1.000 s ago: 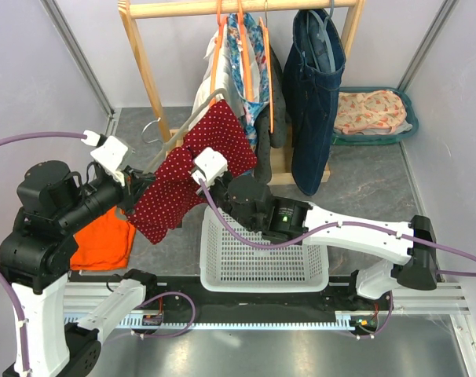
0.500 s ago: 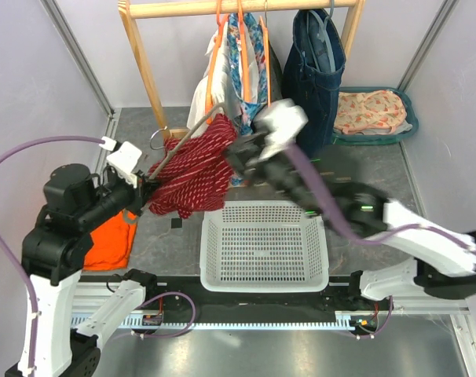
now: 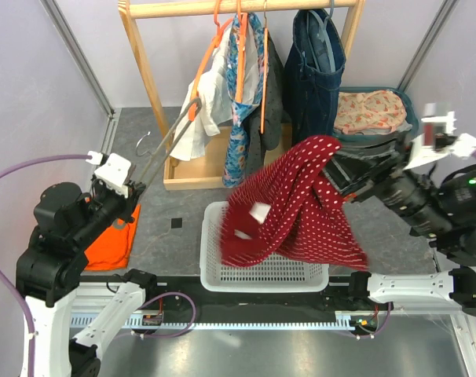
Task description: Remove the skirt from the hanger
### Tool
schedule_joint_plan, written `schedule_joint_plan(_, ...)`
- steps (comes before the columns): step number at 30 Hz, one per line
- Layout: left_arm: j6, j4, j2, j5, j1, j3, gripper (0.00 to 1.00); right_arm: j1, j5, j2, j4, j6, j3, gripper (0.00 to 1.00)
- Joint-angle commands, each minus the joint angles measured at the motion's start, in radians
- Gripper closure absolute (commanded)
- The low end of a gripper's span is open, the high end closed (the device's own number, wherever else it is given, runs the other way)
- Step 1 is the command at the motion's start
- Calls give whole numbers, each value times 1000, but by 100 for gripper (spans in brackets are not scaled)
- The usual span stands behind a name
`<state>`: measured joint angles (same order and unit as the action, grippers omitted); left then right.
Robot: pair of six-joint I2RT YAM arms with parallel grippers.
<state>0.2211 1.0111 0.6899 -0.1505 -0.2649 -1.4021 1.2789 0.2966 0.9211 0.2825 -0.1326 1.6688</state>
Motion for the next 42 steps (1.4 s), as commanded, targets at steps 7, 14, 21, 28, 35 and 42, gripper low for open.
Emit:
schedule_joint_plan(7,15,-25,88,146,4,-119,98,3,32,22,73,-73,-80,100)
schedule_joint_plan(14,50,44,36,22,4,-160,98,2,68,24,89,-84,-145,100)
schedule_joint_plan(21,89,198,-64,-285,4,-267,98,2,114,64,101,-71,-184,100)
schedule_joint_plan(28,41,164,-9,-75,4,-376,98,2,166,87,109,-78,-230,100)
schedule_joint_plan(35,-3,90,128,238,4,-347,98,2,245,59,122,-84,-339,100)
schedule_joint_plan(42,-52,17,229,267,6,-347,98,2,274,30,126,-120,-438,100)
